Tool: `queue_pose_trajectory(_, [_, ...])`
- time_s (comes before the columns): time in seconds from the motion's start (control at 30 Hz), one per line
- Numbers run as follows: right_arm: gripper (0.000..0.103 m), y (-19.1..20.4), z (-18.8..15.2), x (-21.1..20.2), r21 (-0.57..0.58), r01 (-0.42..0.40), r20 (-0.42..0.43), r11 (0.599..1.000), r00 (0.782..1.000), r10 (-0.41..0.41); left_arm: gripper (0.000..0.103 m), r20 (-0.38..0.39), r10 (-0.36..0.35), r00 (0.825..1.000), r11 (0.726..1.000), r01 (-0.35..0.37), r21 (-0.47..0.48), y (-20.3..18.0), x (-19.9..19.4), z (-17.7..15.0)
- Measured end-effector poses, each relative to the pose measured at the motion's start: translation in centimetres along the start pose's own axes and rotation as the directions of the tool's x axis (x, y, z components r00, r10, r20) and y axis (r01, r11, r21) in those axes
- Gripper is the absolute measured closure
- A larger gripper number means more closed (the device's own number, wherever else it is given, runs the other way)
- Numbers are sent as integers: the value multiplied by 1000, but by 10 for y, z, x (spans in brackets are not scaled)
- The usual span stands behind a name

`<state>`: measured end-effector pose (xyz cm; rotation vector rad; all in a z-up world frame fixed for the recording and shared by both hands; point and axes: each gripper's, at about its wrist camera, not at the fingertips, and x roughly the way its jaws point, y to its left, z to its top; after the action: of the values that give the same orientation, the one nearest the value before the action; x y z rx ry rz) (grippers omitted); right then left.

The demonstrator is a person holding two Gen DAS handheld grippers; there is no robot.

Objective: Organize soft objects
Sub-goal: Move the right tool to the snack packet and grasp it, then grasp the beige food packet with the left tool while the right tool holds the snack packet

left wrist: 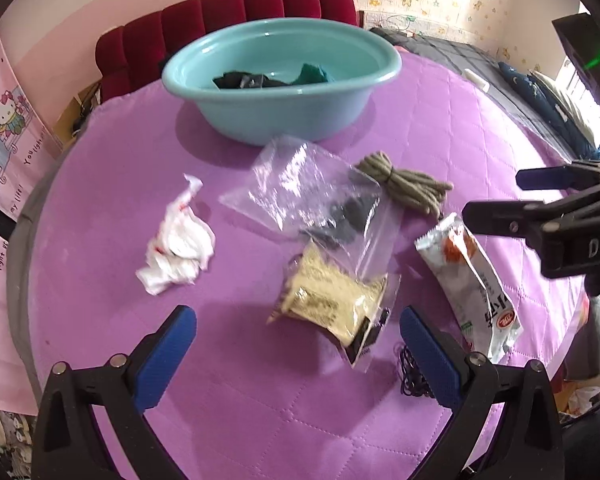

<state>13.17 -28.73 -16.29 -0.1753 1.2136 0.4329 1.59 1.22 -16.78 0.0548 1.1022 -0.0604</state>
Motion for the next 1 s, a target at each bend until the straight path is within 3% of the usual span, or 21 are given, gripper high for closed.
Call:
queue_pose_trajectory(0.67, [2, 0, -13, 58, -13, -6, -139, 1000, 990, 4, 0, -67, -32, 997, 999, 31, -16, -6, 26, -17])
queue_pose_trajectory(0.73, [13, 1, -12, 62, -20, -11, -145, 1000, 989, 8, 0, -74, -33, 997, 999, 32, -11, -7, 29, -17])
queue_pose_trajectory(0.8, [38, 5, -12, 67, -29, -25, -158, 999, 987, 20, 0, -82, -35, 996, 999, 35, -8, -8, 32, -17])
queue_pose_trajectory(1.0, [58, 9, -14, 61, -48, -37, -134, 998, 990, 30, 0, -101, -41, 994, 999, 43, 19, -13, 40, -15])
